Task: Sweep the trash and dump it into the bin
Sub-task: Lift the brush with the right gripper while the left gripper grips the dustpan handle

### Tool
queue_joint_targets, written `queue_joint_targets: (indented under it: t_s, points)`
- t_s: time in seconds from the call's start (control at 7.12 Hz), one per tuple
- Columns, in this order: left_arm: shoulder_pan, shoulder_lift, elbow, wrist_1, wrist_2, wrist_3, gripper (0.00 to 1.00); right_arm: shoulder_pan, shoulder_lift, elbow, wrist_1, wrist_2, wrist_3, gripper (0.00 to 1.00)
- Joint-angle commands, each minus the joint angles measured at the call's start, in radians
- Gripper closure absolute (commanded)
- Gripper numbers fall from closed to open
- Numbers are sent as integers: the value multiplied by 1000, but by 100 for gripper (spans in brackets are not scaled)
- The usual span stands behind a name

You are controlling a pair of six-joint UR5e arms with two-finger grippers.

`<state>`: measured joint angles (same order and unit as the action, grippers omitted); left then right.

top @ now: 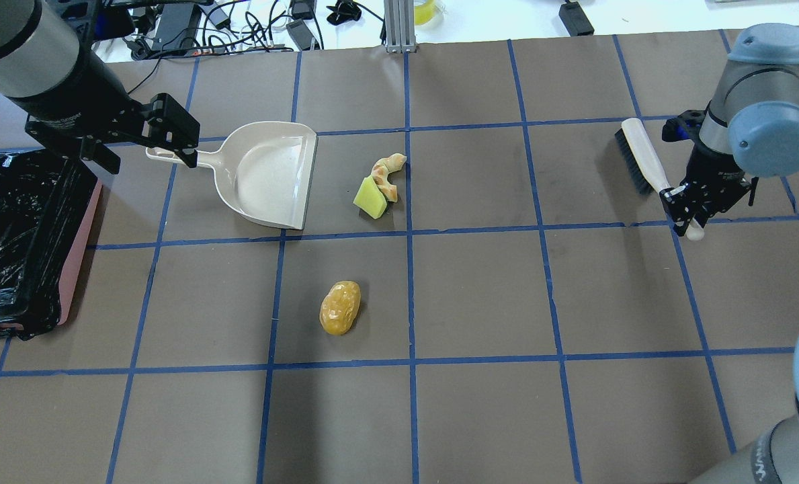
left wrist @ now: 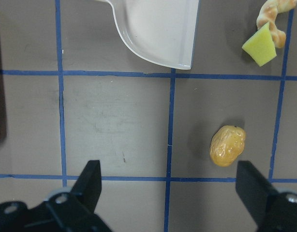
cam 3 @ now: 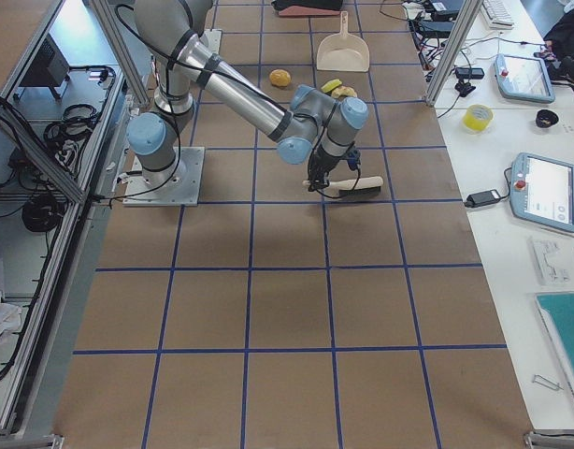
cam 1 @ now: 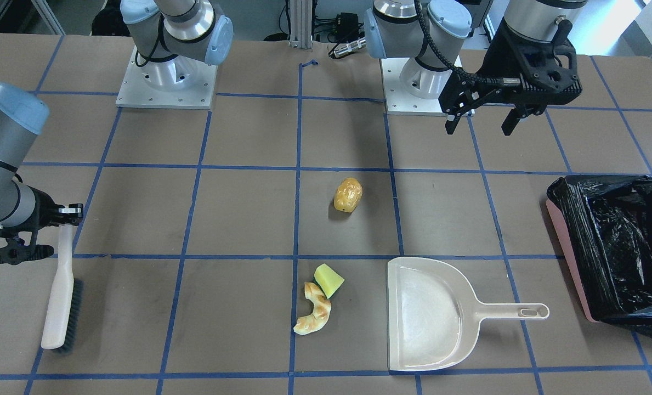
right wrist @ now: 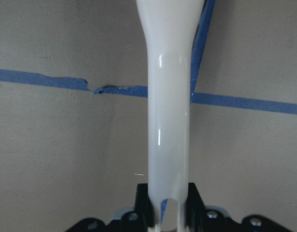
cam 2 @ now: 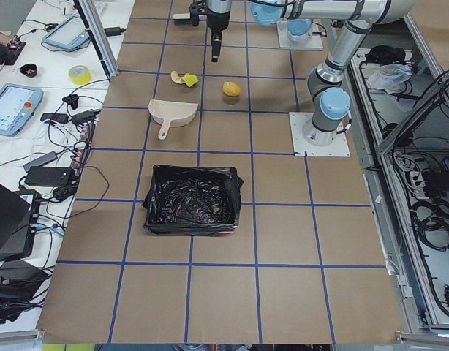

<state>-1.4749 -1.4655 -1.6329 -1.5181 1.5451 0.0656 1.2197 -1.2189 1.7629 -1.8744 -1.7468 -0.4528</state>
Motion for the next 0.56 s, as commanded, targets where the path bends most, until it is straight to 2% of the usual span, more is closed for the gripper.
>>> queue_joint_targets:
  t_s: [0.0,0.14,0.28,0.42]
  points:
    - [8,-18,5,5,-9,-4,0,30,-22,-70,41,-3,74,100]
    - [8,-32,-11,69,-8,-104,0,105,-25,-141,128,-22,139,100]
    - [8,-48,-15,108,1,-371,0,201,-22,-216,249,-61,272,100]
    - [10,-65,-15,119,0,-631,0,275,-22,-233,277,-66,360,100]
